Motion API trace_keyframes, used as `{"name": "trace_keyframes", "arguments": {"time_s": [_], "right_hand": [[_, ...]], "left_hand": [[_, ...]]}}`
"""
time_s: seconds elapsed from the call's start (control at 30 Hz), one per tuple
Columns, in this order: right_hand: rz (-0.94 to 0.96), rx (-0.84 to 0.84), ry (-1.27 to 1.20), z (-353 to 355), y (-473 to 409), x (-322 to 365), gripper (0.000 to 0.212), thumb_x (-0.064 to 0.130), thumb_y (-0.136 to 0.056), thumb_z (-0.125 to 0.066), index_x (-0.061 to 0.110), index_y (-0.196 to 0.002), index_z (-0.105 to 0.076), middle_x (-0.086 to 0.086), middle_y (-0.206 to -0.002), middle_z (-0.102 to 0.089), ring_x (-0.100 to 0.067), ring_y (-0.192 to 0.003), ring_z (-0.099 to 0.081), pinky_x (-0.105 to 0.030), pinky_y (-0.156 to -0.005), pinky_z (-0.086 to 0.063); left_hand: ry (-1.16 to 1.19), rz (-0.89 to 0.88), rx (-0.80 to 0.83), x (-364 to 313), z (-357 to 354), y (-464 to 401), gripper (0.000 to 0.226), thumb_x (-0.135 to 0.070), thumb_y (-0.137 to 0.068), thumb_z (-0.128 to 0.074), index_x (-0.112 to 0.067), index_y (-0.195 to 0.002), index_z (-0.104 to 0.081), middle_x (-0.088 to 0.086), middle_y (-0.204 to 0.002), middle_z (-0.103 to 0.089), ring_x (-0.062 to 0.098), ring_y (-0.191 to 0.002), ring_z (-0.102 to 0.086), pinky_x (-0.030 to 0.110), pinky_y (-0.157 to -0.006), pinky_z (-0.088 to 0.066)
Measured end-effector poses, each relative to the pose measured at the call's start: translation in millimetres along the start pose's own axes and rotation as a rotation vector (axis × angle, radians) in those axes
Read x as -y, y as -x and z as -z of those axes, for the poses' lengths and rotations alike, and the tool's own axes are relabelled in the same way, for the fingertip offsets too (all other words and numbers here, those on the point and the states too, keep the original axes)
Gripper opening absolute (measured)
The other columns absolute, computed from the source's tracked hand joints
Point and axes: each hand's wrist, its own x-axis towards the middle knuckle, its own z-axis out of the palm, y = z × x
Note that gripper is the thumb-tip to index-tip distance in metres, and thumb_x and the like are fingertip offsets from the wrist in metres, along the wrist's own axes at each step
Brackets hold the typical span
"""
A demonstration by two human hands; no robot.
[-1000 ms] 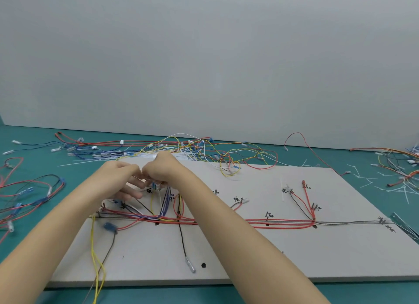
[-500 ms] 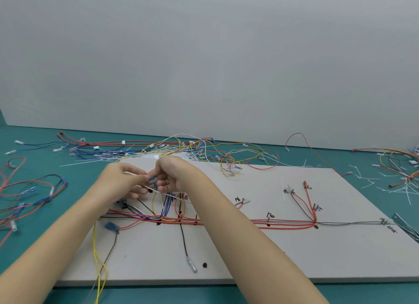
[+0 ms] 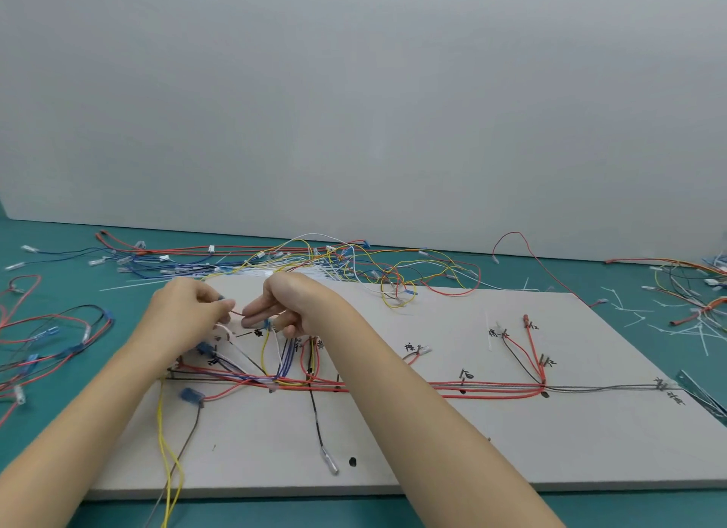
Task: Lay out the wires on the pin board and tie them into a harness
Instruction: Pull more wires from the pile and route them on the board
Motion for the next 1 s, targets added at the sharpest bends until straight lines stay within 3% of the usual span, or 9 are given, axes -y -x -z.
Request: {"name": "trace_keyframes", "arguments": {"time_s": [0.17,0.27,0.4,0.53,0.63,0.73,0.9,1.0], "right_hand": [[-0.009,-0.021,0.067,-4,2,2,0.032,0.007,-0.095,-0.033,0.006,-0.088,-0.064,-0.012,-0.117,-0.070,-0.014,-0.045,-0.019,-0.016,-0.039,-0.027],[-0.004,-0.028,0.075,-6,5,1,0.036,0.008,-0.095,-0.029,0.007,-0.096,-0.065,-0.012,-0.117,-0.069,-0.015,-0.046,-0.019,-0.016,-0.038,-0.027],[-0.010,-0.029,0.053,-9,10,0,0.035,0.009,-0.096,-0.029,0.005,-0.099,-0.063,-0.014,-0.118,-0.069,-0.014,-0.049,-0.018,-0.020,-0.043,-0.026],[0.000,-0.043,0.086,-11,13,2,0.035,0.009,-0.096,-0.029,0.003,-0.089,-0.063,-0.016,-0.117,-0.069,-0.015,-0.050,-0.019,-0.023,-0.045,-0.027],[0.008,-0.063,0.094,-13,13,1,0.035,0.009,-0.095,-0.031,0.003,-0.078,-0.060,-0.017,-0.115,-0.069,-0.015,-0.050,-0.020,-0.023,-0.045,-0.027],[0.030,-0.100,0.086,-17,9,-2,0.032,0.009,-0.093,-0.034,0.001,-0.086,-0.063,-0.020,-0.111,-0.070,-0.016,-0.047,-0.023,-0.023,-0.047,-0.028],[0.093,-0.157,0.098,-22,5,-5,0.038,0.010,-0.090,-0.038,-0.009,-0.112,-0.062,-0.020,-0.106,-0.071,-0.007,-0.019,-0.034,-0.021,-0.048,-0.036],[0.139,-0.197,0.105,-25,8,-11,0.037,0.013,-0.086,-0.042,-0.005,-0.109,-0.065,-0.014,-0.096,-0.074,-0.013,-0.038,-0.049,-0.025,-0.046,-0.045]], "left_hand": [[0.022,0.128,0.119,4,6,-6,0.019,-0.019,-0.085,-0.072,-0.012,-0.068,-0.076,0.003,-0.066,-0.074,0.028,-0.084,-0.069,0.039,-0.084,-0.051],[-0.044,0.151,0.153,2,6,-6,0.023,-0.018,-0.086,-0.069,-0.007,-0.067,-0.077,0.007,-0.070,-0.075,0.031,-0.084,-0.066,0.037,-0.079,-0.049],[-0.100,0.147,0.189,2,4,-7,0.017,-0.011,-0.086,-0.066,0.003,-0.081,-0.073,0.025,-0.091,-0.069,0.033,-0.083,-0.058,0.035,-0.074,-0.043],[-0.179,0.098,0.234,1,1,-5,0.015,-0.009,-0.090,-0.062,-0.004,-0.079,-0.070,0.017,-0.092,-0.067,0.031,-0.089,-0.056,0.031,-0.076,-0.041],[-0.182,0.083,0.248,2,1,-5,0.021,-0.006,-0.088,-0.063,-0.013,-0.069,-0.066,0.008,-0.081,-0.064,0.027,-0.083,-0.054,0.030,-0.071,-0.038],[-0.147,0.077,0.255,2,2,-5,0.024,-0.001,-0.086,-0.063,-0.012,-0.065,-0.066,0.007,-0.072,-0.060,0.025,-0.074,-0.051,0.029,-0.067,-0.036],[-0.166,0.053,0.281,3,3,-5,0.021,-0.004,-0.087,-0.064,-0.012,-0.068,-0.068,0.008,-0.075,-0.063,0.022,-0.071,-0.051,0.028,-0.064,-0.036],[-0.175,0.044,0.300,6,7,-7,0.019,-0.006,-0.086,-0.066,-0.012,-0.069,-0.072,0.010,-0.080,-0.069,0.023,-0.075,-0.055,0.029,-0.071,-0.041]]}}
